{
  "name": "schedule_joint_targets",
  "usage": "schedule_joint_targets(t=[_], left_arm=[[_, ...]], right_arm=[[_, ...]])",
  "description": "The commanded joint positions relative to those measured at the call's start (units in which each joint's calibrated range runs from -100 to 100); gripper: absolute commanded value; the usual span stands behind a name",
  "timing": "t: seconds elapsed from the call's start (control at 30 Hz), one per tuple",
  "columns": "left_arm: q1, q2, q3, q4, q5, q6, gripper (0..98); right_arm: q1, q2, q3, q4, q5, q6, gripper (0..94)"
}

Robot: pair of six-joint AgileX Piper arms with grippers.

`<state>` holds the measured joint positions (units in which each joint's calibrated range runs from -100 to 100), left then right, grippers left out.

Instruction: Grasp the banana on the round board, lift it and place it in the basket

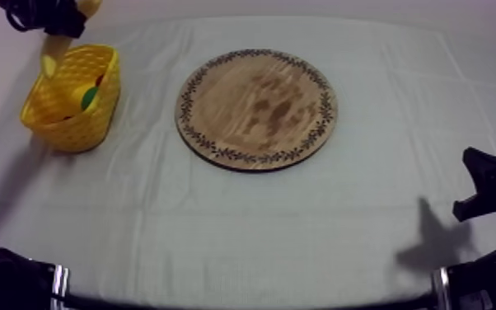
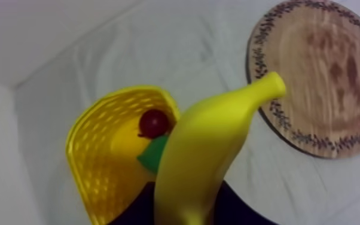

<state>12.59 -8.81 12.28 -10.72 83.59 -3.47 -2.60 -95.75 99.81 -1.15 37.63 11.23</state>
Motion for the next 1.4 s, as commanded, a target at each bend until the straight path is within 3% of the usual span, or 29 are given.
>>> schedule_joint_targets(t=[0.0, 0.27, 0.6, 1.37], left_arm=[[-1.8, 0.9, -1.3, -0.04, -0.3, 0.8, 33.0], [-6.3, 7.5, -6.1, -0.16, -5.5, 2.7, 31.6], [-10.1, 17.3, -5.5, 0.02, -11.0, 2.5, 32.0], [-12.7, 28.7, 1.0, 0.36, -16.8, 0.7, 31.3]], right_arm=[[0.0, 0.0, 0.0, 0.0, 0.0, 0.0, 0.3], [0.0, 0.0, 0.0, 0.0, 0.0, 0.0, 0.3], [0.0, 0.0, 0.0, 0.0, 0.0, 0.0, 0.3], [0.0, 0.0, 0.0, 0.0, 0.0, 0.0, 0.3]])
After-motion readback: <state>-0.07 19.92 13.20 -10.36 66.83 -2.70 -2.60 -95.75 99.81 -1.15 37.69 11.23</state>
